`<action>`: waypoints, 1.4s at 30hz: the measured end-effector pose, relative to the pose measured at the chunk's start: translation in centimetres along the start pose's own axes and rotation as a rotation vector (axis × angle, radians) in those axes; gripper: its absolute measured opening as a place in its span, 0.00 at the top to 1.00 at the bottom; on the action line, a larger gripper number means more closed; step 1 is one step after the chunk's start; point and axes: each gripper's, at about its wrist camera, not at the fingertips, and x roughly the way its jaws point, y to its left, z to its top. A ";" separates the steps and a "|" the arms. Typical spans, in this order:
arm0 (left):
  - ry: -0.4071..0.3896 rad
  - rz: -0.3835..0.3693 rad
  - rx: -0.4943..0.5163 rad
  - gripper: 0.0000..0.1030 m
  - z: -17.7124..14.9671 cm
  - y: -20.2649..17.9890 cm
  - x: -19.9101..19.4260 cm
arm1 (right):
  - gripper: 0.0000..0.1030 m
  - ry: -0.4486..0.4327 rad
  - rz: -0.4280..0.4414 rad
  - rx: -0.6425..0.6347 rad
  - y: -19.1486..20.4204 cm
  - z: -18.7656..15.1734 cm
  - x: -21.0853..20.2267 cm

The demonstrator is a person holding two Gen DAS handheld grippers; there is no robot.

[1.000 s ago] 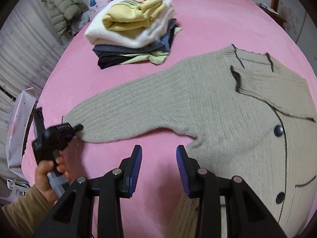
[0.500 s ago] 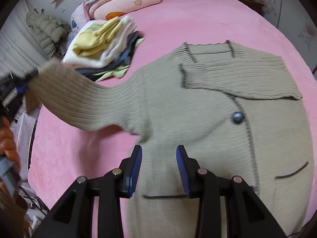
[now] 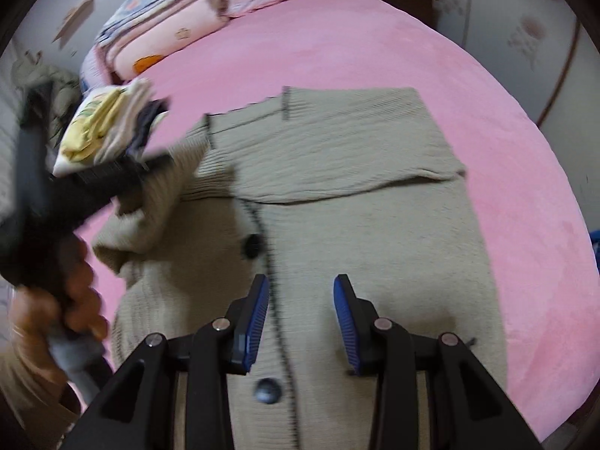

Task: Fold large clothes
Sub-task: 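Fold the sleeve with the left tool across the cardigan front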

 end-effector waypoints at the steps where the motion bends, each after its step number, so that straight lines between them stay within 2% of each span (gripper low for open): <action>1: 0.060 0.004 0.002 0.71 -0.7 -0.3 1.5 | 0.65 0.003 0.000 0.010 -0.6 -0.1 0.2; 4: 0.105 -0.009 -0.008 0.55 -2.0 -0.5 2.2 | 0.65 0.006 0.010 0.026 -1.9 0.0 0.6; 5: 0.097 -0.020 -0.015 0.44 -2.4 -0.4 1.7 | 0.65 0.006 0.013 0.025 -2.0 0.1 0.7; 6: 0.080 -0.031 -0.021 0.38 -3.0 -0.2 0.7 | 0.65 0.007 0.017 0.022 -2.0 0.2 0.8; 11: -0.024 -0.030 -0.046 0.35 -4.6 2.4 -5.3 | 0.65 0.002 0.053 -0.014 -1.0 0.7 1.2; 13: -0.080 0.000 -0.071 0.32 -4.9 3.8 -7.8 | 0.65 -0.005 0.070 -0.038 -0.1 1.2 1.3; 15: -0.139 0.073 -0.113 0.29 -6.0 6.5 -10.1 | 0.65 -0.019 0.082 -0.085 1.5 1.9 1.5; 17: -0.157 0.140 -0.159 0.29 -6.5 8.7 -11.1 | 0.65 -0.032 0.092 -0.132 3.2 2.5 1.7; 19: -0.138 0.184 -0.226 0.29 -6.9 11.5 -11.1 | 0.64 -0.047 0.095 -0.200 5.3 3.0 2.0; 21: -0.107 0.206 -0.302 0.29 -7.3 14.3 -10.3 | 0.55 -0.069 0.088 -0.286 7.6 3.2 2.4; 23: -0.096 0.218 -0.364 0.29 -7.9 16.5 -9.6 | 0.40 -0.106 0.059 -0.400 10.1 2.9 3.0; 27: -0.068 0.220 -0.412 0.29 -7.7 18.8 -6.7 | 0.39 -0.140 -0.036 -0.646 14.1 1.7 5.3; 30: -0.035 0.223 -0.400 0.29 -7.5 19.1 -4.1 | 0.39 -0.148 -0.117 -0.819 16.3 0.6 7.7; 34: -0.002 0.236 -0.385 0.29 -7.0 19.5 -1.5 | 0.39 -0.174 -0.210 -0.974 17.5 -0.7 10.0; 39: -0.010 0.216 -0.407 0.30 -6.1 20.5 -0.3 | 0.39 -0.190 -0.305 -1.112 18.7 -1.5 12.8; 40: -0.015 0.212 -0.407 0.33 -5.9 20.7 -0.2 | 0.39 -0.196 -0.326 -1.133 18.9 -1.6 13.3; 42: -0.010 0.213 -0.397 0.60 -5.6 20.9 0.0 | 0.41 -0.200 -0.365 -1.164 19.2 -1.6 14.2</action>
